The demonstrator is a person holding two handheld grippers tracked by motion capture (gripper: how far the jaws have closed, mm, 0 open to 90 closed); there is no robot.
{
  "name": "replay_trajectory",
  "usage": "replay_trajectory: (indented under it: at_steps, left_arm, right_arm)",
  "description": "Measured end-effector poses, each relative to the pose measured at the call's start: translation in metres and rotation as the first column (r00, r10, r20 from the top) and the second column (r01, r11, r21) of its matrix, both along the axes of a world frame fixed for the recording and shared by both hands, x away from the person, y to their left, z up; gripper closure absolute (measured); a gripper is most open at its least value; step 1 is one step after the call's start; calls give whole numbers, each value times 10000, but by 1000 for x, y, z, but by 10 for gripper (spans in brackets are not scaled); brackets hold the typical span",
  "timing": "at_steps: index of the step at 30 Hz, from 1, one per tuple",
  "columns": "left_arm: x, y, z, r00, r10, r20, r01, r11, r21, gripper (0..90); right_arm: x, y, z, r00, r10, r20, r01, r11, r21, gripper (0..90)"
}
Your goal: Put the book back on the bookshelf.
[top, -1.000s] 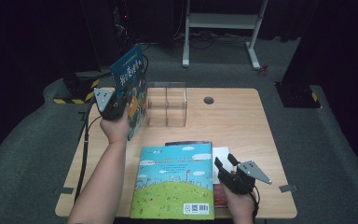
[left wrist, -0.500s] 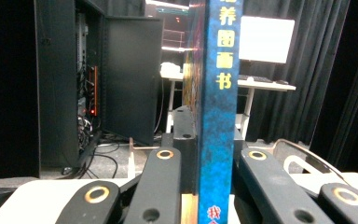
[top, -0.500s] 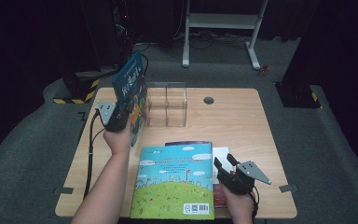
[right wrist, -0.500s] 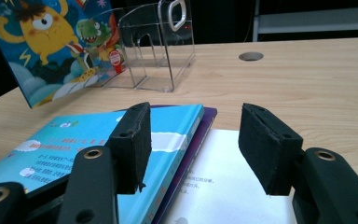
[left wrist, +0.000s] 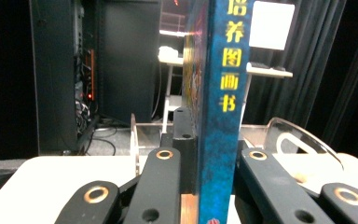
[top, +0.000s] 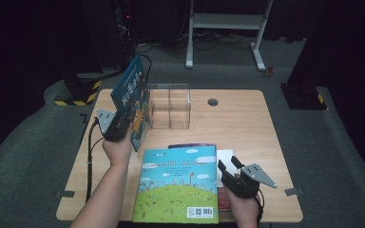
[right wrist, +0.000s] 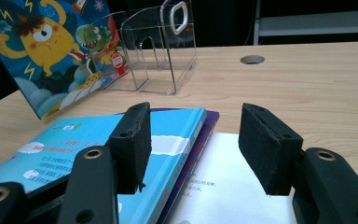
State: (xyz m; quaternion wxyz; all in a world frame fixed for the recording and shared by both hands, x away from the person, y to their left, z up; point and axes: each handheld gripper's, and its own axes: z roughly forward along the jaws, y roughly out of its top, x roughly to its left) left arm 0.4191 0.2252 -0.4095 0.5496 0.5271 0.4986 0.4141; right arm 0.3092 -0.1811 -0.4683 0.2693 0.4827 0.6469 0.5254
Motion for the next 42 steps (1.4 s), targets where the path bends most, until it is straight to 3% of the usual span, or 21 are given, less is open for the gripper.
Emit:
replay_trajectory:
  at_steps: [6,10,12,14,16,18,19,22,25,26,28,33,36,42]
  left_arm:
    - [-8,3,0,9987,-214,-460,225,9995,234,819]
    - [-9,7,3,9942,-500,-950,512,9986,105,795]
    - [-8,9,5,9863,-846,-1417,859,9963,28,721]
    - [-6,10,7,9764,-1022,-1904,1098,9935,297,669]
    - [-5,10,7,9704,-1047,-2177,1193,9913,553,649]
    - [-2,12,8,9588,-1140,-2602,1348,9888,636,643]
    - [-2,13,9,9577,-1101,-2659,1325,9889,676,646]
    - [-2,15,9,9584,-991,-2675,1242,9891,786,652]
    - [-3,17,10,9615,-653,-2670,1053,9848,1381,799]
    - [-3,17,10,9609,-824,-2644,1195,9846,1275,818]
    - [-3,12,10,9647,-686,-2544,1108,9816,1557,829]
    - [-1,6,9,9737,-342,-2252,632,9904,1229,835]
    - [3,9,8,9737,-279,-2261,464,9960,770,836]
    - [12,13,8,9763,-226,-2153,280,9994,221,837]
  right_arm:
    - [0,1,0,10000,40,2,-40,10000,-36,440]
    - [0,2,1,10000,31,32,-31,10000,-22,440]
    - [-1,2,1,10000,26,58,-26,10000,-17,440]
    - [-1,2,2,10000,33,76,-33,10000,-20,440]
    - [-1,2,2,10000,43,89,-42,10000,-22,440]
    - [-1,2,2,9999,50,92,-50,10000,-20,440]
    - [-1,2,2,9999,62,96,-62,10000,-25,440]
    - [-1,3,2,9999,76,89,-76,10000,-39,440]
    - [-1,3,2,9999,90,80,-90,9999,-48,440]
    - [-1,3,2,9999,94,71,-94,9999,-40,440]
    - [-1,4,1,9999,113,56,-113,9999,-48,440]
    - [-2,5,2,9999,138,92,-138,9999,-62,439]
    - [-2,4,2,9999,115,91,-115,9999,-32,439]
    - [-1,3,1,9999,142,68,-142,9999,-3,439]
